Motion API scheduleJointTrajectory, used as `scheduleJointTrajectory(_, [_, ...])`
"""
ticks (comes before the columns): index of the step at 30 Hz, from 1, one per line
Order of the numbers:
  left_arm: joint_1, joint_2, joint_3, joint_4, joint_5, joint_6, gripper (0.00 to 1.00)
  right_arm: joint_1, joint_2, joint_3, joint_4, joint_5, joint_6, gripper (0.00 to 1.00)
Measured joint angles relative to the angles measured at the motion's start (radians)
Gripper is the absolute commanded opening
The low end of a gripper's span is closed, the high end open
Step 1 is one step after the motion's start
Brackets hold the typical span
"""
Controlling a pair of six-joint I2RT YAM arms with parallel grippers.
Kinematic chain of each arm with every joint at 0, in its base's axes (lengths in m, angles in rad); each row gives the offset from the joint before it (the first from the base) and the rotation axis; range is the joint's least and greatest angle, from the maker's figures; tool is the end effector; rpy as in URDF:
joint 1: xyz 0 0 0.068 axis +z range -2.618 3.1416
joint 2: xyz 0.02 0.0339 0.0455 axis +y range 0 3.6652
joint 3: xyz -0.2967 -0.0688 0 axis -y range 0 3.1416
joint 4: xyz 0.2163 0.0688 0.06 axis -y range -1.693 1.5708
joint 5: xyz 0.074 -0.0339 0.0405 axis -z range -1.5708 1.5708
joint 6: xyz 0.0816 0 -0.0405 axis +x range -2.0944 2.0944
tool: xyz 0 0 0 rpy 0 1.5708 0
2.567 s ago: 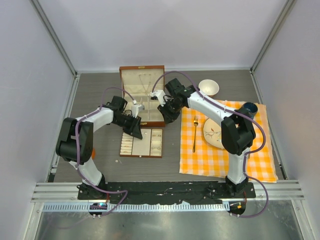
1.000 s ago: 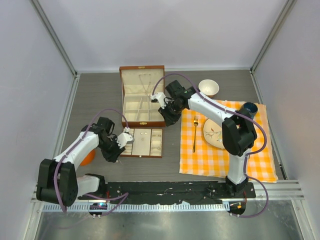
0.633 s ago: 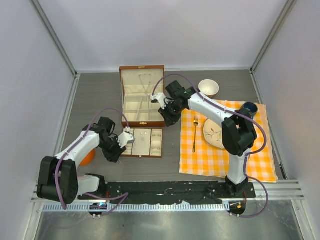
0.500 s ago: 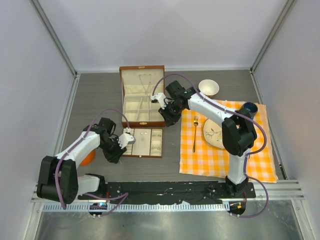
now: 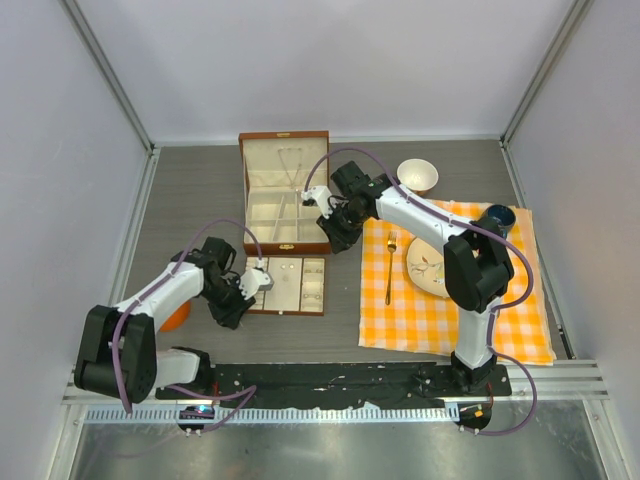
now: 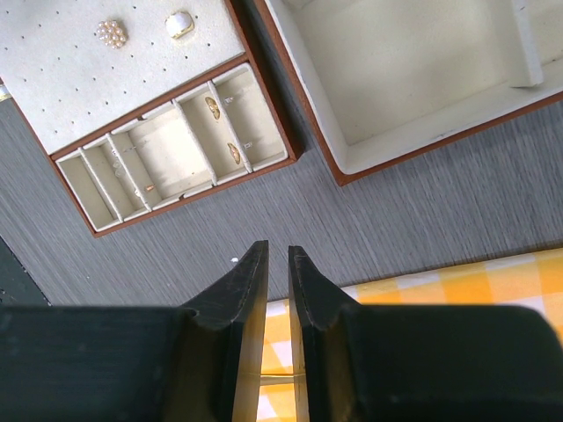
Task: Organize the mixed jewelry
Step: Pick up the jewelry from the center of the board.
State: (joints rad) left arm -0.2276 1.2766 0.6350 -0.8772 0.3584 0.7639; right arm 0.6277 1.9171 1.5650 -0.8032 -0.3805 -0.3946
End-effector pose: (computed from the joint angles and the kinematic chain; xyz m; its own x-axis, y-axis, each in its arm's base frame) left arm 0.1406 -0.0620 0.1659 -0.5441 0.7910 -0.2798 0.8384 0.5000 -0.2170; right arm 0.3099 0.2623 0.2373 -0.4273 -0.7511 -0.5032 -0.9001 0.4059 0.1585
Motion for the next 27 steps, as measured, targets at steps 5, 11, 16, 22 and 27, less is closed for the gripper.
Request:
scheduleJointTrajectory(5, [-0.003, 0.004, -0.002, 0.006, 0.000, -0.005, 0.11, 0.003, 0.000, -0.002, 0.001, 0.000, 0.000, 0.21])
scheduleJointTrajectory(11, [-0.004, 0.004, 0.000, -0.002, 0.005, -0.005, 0.00, 0.005, 0.000, -0.008, 0.003, 0.000, 0.000, 0.21])
scheduleJointTrajectory(16, [-0.004, 0.008, 0.023, -0.048, 0.020, 0.008, 0.00, 0.005, 0.000, -0.011, 0.003, 0.000, 0.000, 0.21])
scheduleJointTrajectory(22, [-0.004, -0.010, 0.153, -0.209, 0.050, 0.061, 0.00, 0.005, 0.000, -0.015, 0.003, 0.000, 0.000, 0.21])
scheduleJointTrajectory(27, [-0.004, -0.002, 0.321, -0.327, 0.139, 0.079, 0.00, 0.005, 0.000, -0.015, 0.003, 0.000, 0.000, 0.21])
